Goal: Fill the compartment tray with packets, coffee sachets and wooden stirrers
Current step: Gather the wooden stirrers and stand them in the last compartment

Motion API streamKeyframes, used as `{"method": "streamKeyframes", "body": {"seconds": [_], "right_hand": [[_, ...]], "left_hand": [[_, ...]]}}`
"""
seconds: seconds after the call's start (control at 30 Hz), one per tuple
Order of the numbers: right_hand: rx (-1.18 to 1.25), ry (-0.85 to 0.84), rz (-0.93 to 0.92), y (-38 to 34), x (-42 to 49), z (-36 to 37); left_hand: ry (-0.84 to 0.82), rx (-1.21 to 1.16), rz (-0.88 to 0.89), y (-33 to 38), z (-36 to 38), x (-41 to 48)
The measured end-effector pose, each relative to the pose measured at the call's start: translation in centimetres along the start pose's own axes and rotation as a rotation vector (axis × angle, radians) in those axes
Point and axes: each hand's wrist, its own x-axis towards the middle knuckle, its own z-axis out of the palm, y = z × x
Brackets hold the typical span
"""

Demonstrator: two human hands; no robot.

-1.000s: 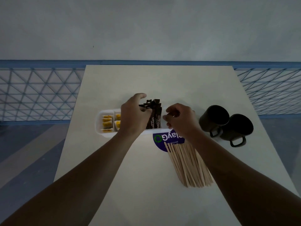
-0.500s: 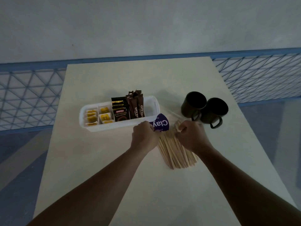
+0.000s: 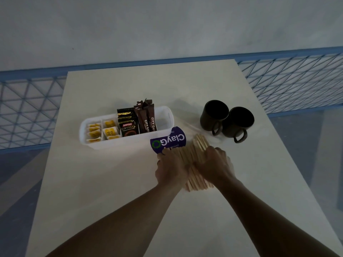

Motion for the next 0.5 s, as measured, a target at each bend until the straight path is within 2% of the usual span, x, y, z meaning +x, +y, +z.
{"method": "streamKeyframes", "body": {"seconds": [0.1, 0.27, 0.5], "right_hand": [[0.045, -0.015, 0.011, -0.3, 0.0, -0.3], [0.024, -0.057, 0.002, -0.8, 0.0, -1.0], [0.054, -0.058, -0.020, -1.0, -0.1, -1.3]], "left_hand": [[0.035, -0.108, -0.070, -0.2, 0.2, 0.6], [0.025, 0.029, 0.040, 0.3, -1.3, -0.4], [-0.023, 0.135, 0.056, -0.2, -2.0, -0.3]]}}
